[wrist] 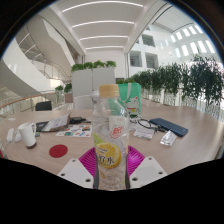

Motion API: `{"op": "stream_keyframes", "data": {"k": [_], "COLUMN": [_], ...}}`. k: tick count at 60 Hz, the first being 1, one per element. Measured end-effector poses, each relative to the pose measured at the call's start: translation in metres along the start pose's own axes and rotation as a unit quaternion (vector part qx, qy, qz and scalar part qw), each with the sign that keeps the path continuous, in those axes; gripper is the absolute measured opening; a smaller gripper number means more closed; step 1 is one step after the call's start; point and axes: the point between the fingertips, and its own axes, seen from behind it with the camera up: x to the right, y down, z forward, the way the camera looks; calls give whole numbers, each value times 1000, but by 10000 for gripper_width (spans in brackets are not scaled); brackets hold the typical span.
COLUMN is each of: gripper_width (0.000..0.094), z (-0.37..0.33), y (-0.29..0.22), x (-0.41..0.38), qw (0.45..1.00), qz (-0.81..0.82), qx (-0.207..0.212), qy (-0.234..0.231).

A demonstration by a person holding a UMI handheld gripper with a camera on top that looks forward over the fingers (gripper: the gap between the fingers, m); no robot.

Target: Pour water

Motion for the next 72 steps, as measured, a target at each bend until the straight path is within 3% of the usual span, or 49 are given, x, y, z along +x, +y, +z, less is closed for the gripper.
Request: {"op": "stream_keyframes", "data": {"k": [7, 21, 29, 36, 49, 59, 64, 72], "gripper_width": [326, 324, 324, 322, 324, 327, 325, 327], "z": [9, 18, 29, 55, 77, 85, 76, 78], "y": [-20, -163, -195, -172, -151, -148, -147, -143], "x": [-1, -61, -137, -209, -285, -313, -325, -329], "qw": [1000, 985, 932, 833, 566, 377, 340, 326], "qz": [9, -170, -358, -550, -821, -925, -939, -945], "qx": [-24, 28, 50, 58, 35, 20, 14, 8], "qy": [-14, -30, -13, 6, 62, 52, 47, 36]}}
